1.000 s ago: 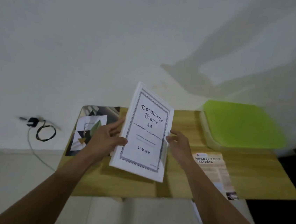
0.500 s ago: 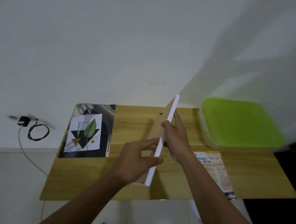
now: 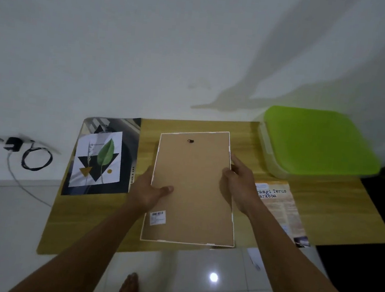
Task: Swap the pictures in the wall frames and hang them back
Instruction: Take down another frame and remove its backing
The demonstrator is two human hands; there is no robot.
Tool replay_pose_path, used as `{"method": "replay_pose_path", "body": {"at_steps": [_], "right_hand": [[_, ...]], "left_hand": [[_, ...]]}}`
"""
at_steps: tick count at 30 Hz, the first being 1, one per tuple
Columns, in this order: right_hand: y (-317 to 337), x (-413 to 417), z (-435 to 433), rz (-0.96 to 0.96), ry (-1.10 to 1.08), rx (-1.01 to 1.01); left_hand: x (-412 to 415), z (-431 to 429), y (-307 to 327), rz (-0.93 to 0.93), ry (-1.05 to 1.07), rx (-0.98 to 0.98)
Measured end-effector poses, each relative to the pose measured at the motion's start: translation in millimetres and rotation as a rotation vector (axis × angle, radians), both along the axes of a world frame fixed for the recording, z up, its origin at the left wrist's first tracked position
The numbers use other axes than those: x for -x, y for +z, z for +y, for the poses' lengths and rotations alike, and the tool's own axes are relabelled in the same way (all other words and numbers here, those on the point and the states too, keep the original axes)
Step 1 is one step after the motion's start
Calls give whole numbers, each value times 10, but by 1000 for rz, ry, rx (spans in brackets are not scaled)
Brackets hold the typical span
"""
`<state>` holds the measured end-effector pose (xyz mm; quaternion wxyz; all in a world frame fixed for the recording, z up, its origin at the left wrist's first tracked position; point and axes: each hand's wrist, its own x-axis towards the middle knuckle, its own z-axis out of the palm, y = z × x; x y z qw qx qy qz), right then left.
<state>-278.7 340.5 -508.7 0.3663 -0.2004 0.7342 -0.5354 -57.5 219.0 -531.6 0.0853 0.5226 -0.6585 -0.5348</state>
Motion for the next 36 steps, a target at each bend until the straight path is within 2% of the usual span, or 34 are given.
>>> {"method": "replay_pose_path", "body": {"at_steps": [4, 9, 12, 16, 19, 22, 24, 28, 33, 36], "right_hand": [[-361, 73, -141, 212, 84, -169], [-538, 81, -249, 390, 164, -349], [-597, 34, -246, 460, 202, -354], [-670, -19, -173, 552, 268, -347], [-779, 25, -113, 617, 396, -383], [-856, 98, -168, 792, 503, -421], [-848, 115, -290, 903, 536, -437], [-843, 124, -681, 971, 579, -424], [-890, 122, -1153, 989, 548, -453], [-982, 80, -1298, 987, 509, -484]], "left_hand": [[48, 64, -205, -117, -4, 177], [142, 45, -476, -248, -3, 241], [166, -41, -579, -313, -44, 270], [153, -143, -624, -292, -101, 254], [162, -209, -565, -269, -173, 335], [178, -343, -520, -314, -265, 475], [186, -433, -532, -347, -318, 495], [261, -536, -591, -409, -413, 448], [254, -545, -533, -230, -306, 413], [225, -582, -522, -256, -334, 424]]}}
